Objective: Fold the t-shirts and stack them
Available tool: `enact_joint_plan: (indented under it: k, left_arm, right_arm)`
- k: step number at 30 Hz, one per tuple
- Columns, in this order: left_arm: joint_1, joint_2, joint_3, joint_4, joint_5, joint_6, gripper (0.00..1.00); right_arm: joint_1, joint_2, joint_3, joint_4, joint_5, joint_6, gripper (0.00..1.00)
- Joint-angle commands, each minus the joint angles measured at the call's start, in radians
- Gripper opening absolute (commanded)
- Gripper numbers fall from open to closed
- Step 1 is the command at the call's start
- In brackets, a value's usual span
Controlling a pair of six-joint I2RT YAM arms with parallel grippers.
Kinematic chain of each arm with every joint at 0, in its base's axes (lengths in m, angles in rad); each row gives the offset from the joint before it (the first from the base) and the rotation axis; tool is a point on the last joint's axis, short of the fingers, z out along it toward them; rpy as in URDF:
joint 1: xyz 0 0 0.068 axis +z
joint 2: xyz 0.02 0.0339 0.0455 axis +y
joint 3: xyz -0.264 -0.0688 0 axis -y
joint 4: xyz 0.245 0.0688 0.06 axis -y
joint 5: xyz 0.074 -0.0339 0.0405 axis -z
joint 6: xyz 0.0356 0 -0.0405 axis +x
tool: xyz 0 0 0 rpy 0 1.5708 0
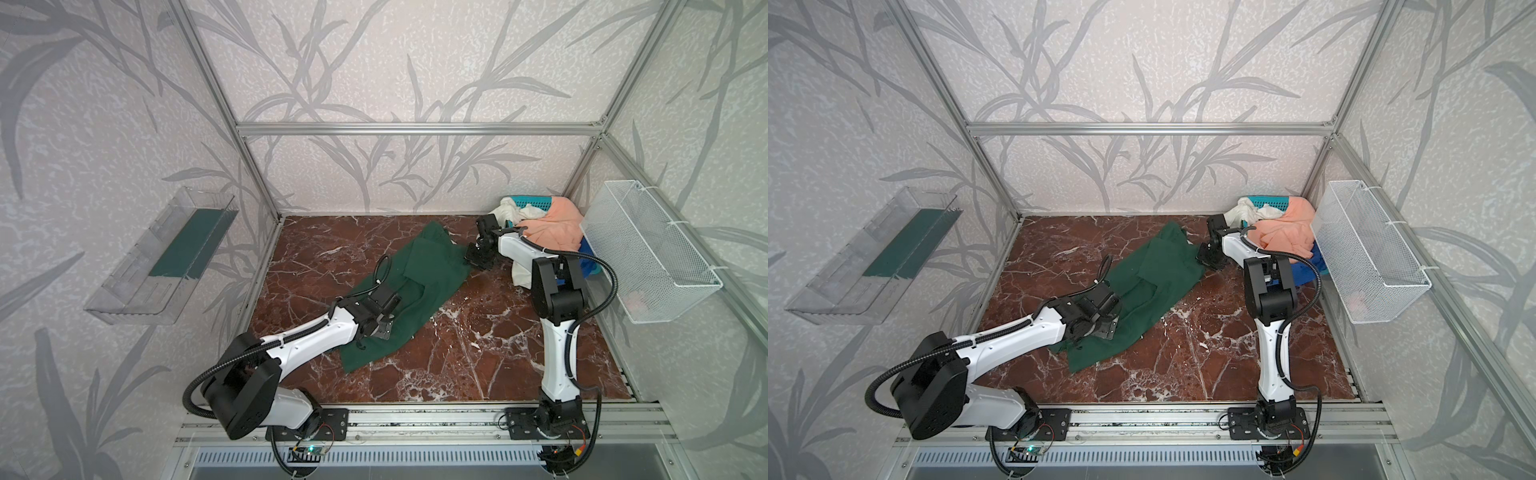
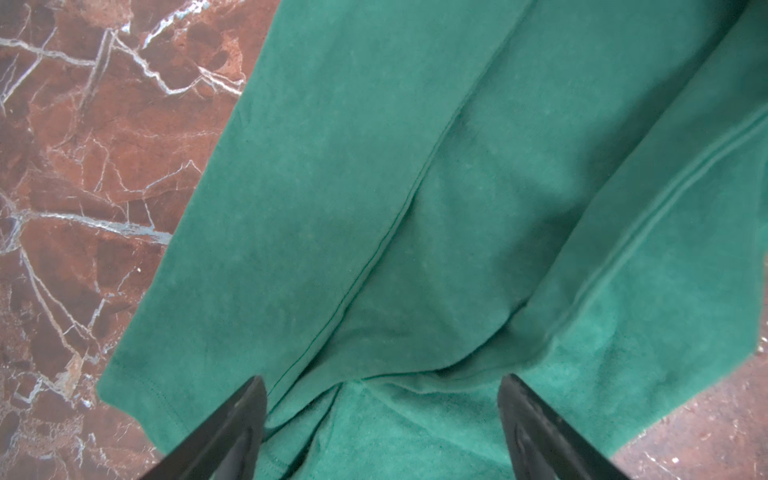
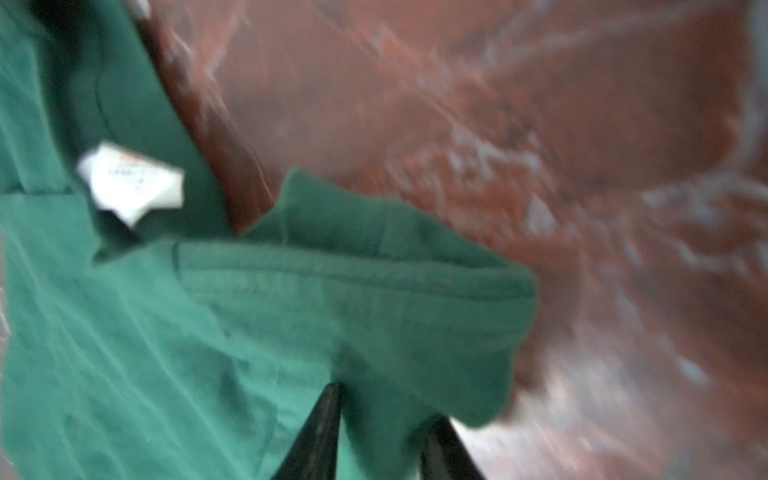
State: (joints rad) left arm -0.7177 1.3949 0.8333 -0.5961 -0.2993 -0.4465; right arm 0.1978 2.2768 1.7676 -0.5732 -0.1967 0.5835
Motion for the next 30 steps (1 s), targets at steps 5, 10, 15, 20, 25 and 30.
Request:
enact_joint_plan:
  k: [5, 10, 15, 20, 25, 30]
  left_arm:
    - [-0.009, 0.032, -0.004, 0.009, 0.065, 0.023, 0.88]
    - [-0.048, 0.003, -0.013, 0.02, 0.115, 0.034, 0.87]
    - [-0.098, -0.031, -0.057, 0.094, 0.187, 0.083, 0.85]
    - [-0.149, -0.032, -0.073, 0.148, 0.27, 0.149, 0.82]
    - [-0.161, 0.0, -0.046, 0.133, 0.273, 0.186, 0.78]
    - [-0.164, 0.058, -0.05, 0.149, 0.294, 0.164, 0.72]
  right_arm:
    - [-0.014, 0.233, 0.359, -0.094, -0.073, -0.061, 0.12]
    - [-0.009, 0.375, 0.733, -0.33, -0.099, -0.114, 0.75]
    - [0.001, 0.259, 0.639, -0.299, -0.166, -0.128, 0.96]
    - [0.0, -0.036, 0.233, -0.091, -0.215, -0.091, 0.99]
    - [-0.02, -0.386, -0.272, 0.123, -0.22, 0.026, 0.99]
    - [-0.026, -0.661, -0.602, 0.159, -0.201, 0.062, 0.99]
